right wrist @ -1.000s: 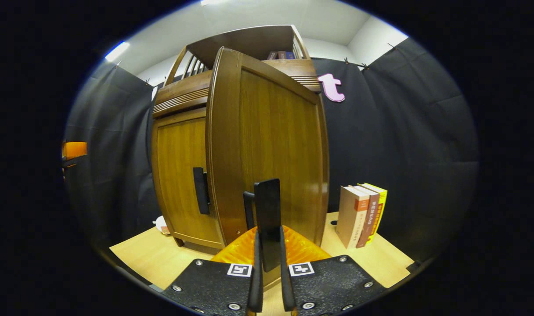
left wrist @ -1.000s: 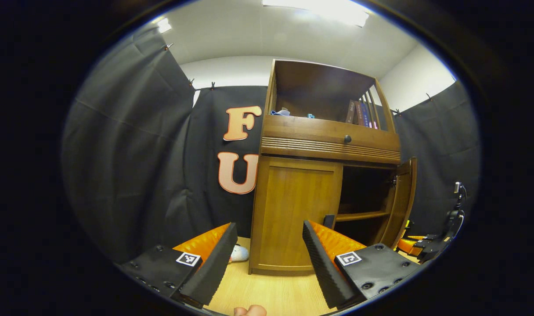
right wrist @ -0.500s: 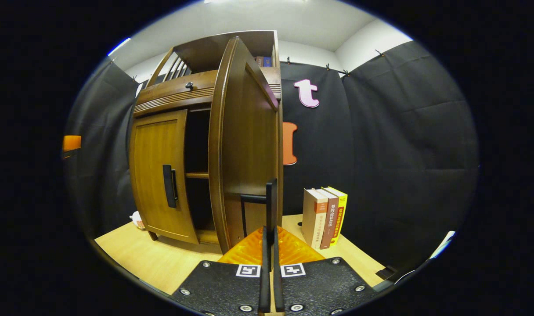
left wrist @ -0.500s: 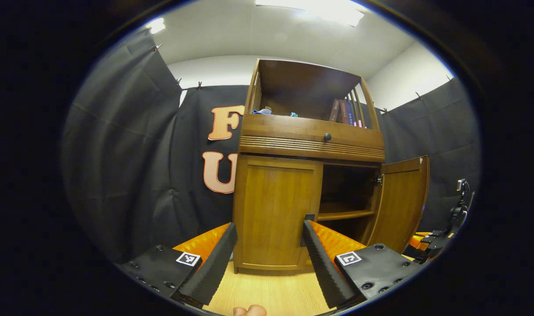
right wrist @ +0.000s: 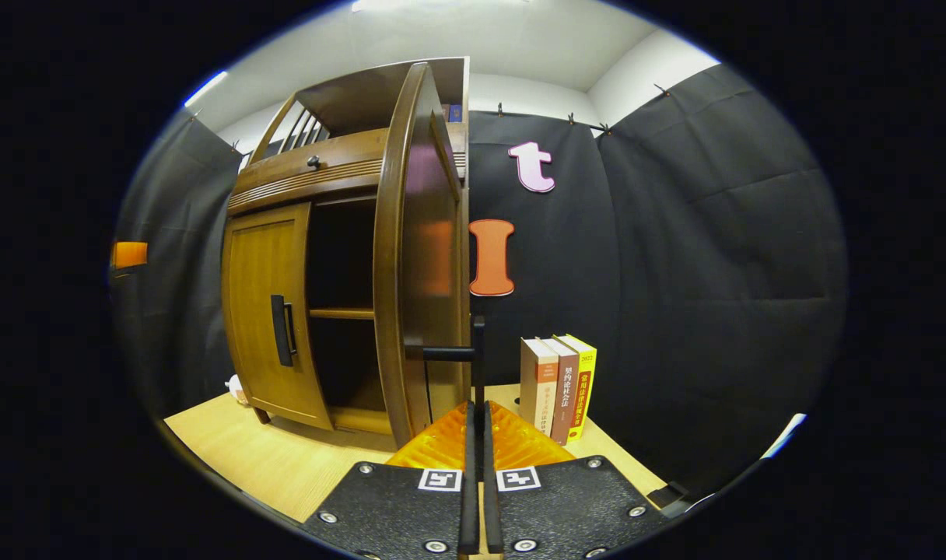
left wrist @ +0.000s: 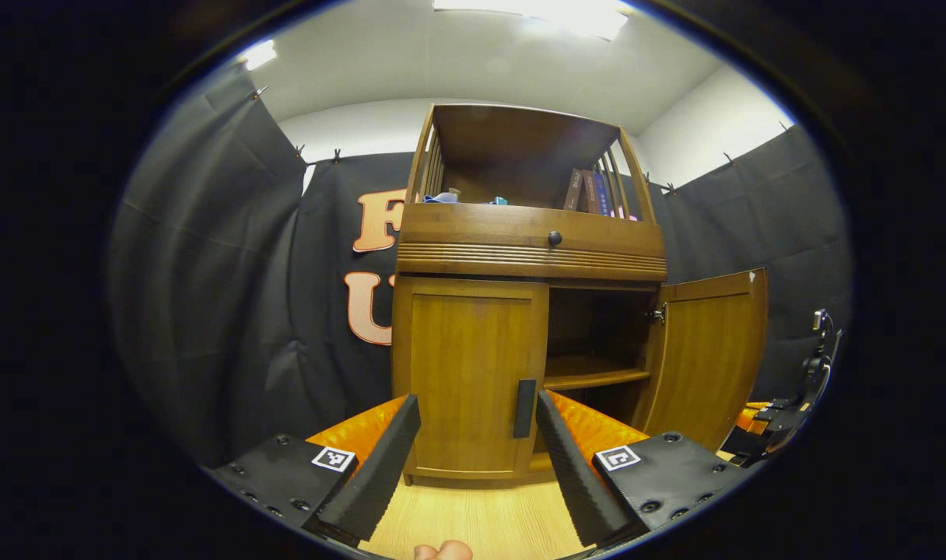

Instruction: Open the right door of the double-door shoe cabinet with the right hand, and open the left door with the left hand.

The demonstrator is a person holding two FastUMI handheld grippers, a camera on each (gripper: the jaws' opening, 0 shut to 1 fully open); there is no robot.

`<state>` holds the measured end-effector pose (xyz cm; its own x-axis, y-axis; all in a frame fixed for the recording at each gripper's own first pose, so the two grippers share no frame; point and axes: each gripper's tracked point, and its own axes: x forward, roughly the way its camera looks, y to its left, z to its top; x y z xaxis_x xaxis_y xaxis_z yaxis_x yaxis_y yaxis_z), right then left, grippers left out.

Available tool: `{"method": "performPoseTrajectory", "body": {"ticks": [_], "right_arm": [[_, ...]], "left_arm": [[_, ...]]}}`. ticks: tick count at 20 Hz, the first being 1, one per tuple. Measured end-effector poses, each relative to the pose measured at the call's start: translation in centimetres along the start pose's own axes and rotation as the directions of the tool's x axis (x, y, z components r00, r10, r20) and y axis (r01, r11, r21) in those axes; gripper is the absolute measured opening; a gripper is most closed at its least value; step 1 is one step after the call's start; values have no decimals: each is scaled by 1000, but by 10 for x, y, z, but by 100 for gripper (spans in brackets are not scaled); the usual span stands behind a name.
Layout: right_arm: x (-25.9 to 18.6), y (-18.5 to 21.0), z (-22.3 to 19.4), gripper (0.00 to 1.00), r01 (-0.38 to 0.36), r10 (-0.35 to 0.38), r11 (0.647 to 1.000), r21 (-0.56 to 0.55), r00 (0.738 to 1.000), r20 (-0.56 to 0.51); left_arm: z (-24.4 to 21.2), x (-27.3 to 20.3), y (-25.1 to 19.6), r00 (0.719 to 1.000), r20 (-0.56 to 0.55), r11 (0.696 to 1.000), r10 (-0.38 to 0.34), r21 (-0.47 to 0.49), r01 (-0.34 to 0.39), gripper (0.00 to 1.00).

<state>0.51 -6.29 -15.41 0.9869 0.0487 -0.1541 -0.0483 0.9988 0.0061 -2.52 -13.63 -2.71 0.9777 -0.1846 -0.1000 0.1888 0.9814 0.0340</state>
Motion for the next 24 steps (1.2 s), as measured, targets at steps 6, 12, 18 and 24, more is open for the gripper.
{"method": "performPoseTrajectory", "body": {"ticks": [6, 12, 18, 24], "right_arm": [[3, -26, 1, 2, -49, 49, 997, 67, 999, -4], [3, -41, 2, 2, -81, 81, 995, 58, 997, -3], [-13, -44, 1, 2, -88, 89, 994, 63, 996, -9], [-35, -68, 17, 34, 20, -19, 1000, -22, 999, 51]], "left_arm": [[-1, 3, -18, 1000, -4, 1000, -16, 11, 16, 96], [-12, 11, -27, 999, -30, 1000, -18, -5, 17, 95], [-27, 30, -38, 998, -45, 999, -38, -23, 37, 96], [-53, 66, -41, 998, -46, 998, -47, -43, 45, 96]]}}
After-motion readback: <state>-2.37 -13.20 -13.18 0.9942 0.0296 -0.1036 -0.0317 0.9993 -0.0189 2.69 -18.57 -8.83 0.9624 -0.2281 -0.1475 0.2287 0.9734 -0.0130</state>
